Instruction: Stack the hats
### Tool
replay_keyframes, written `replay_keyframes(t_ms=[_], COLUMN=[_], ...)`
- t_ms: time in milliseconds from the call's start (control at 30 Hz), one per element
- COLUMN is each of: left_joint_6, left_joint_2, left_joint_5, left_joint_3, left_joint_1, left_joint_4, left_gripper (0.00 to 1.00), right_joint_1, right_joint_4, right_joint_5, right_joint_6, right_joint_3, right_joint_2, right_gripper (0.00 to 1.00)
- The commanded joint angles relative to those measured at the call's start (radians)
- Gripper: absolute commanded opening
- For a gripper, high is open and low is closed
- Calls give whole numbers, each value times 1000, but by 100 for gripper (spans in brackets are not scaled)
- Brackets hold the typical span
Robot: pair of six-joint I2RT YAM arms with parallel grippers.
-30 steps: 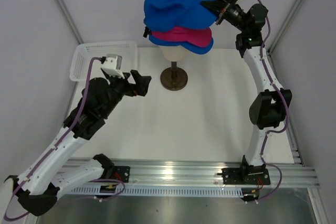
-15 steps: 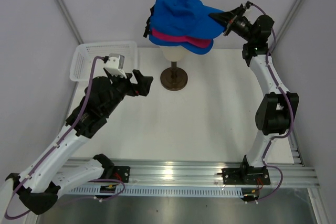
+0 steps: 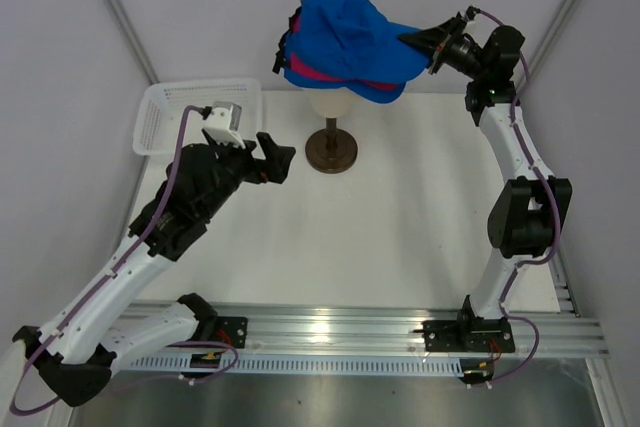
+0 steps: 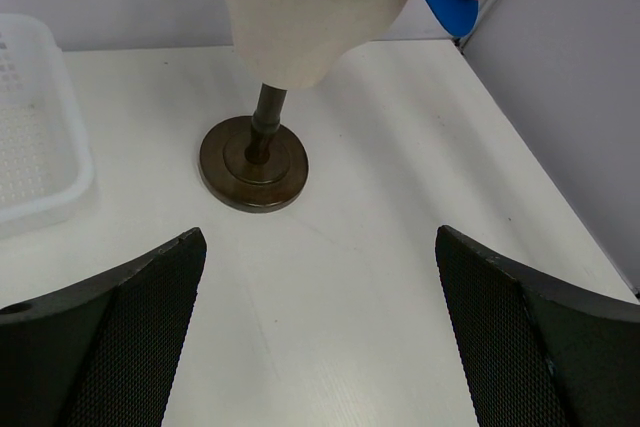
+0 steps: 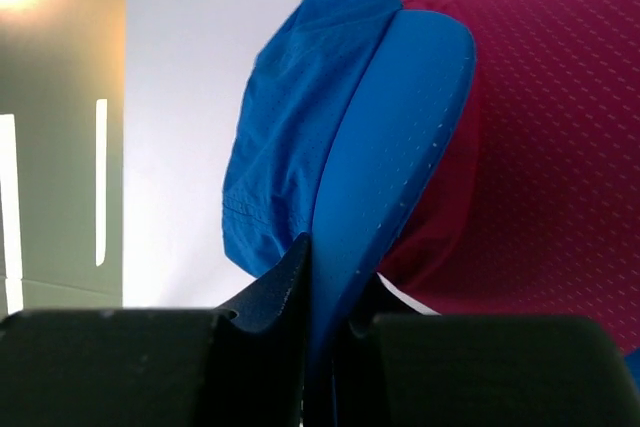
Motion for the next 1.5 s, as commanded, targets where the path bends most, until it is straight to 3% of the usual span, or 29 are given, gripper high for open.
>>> replay_keyframes(t_ms=[0, 133, 367, 500, 600, 700, 733, 800, 933, 1133, 1467], left_joint_6=[-21, -23, 11, 17, -61, -206, -263, -282, -282, -383, -399], left_joint_2=[-3, -11, -17, -15, -17, -11, 0, 21, 155, 380, 675], left_joint_5=[22, 11, -10, -72, -134, -41, 69, 157, 234, 393, 461], left_joint_3=[31, 29, 22, 28, 52, 74, 75, 86, 225, 376, 695], left_joint_1=[5, 7, 8, 13, 75, 270, 369, 421, 435, 444, 445], left_joint_4=[30, 47, 93, 93, 82, 102, 163, 240, 248, 298, 138], left_gripper=[100, 99, 100, 99, 99, 100, 99, 97, 97, 97, 90], right_joint_1=[-2, 27, 87, 99, 100, 96, 94, 84, 62, 50, 38], right_joint_4=[82, 175, 34, 35, 14, -84, -95, -123, -80, 179, 182], right_joint_5=[-31, -28, -32, -31, -12, -18, -19, -28, -31, -25, -40], right_joint_6=[66, 196, 215, 233, 188, 88, 77, 46, 78, 239, 249], right_joint_3=[98, 269, 586, 522, 428, 431, 429, 428, 402, 380, 397], right_joint_2=[54, 132, 287, 298, 246, 220, 215, 207, 207, 245, 270], right_gripper=[14, 11, 14, 10, 10, 10, 11, 11, 11, 12, 13])
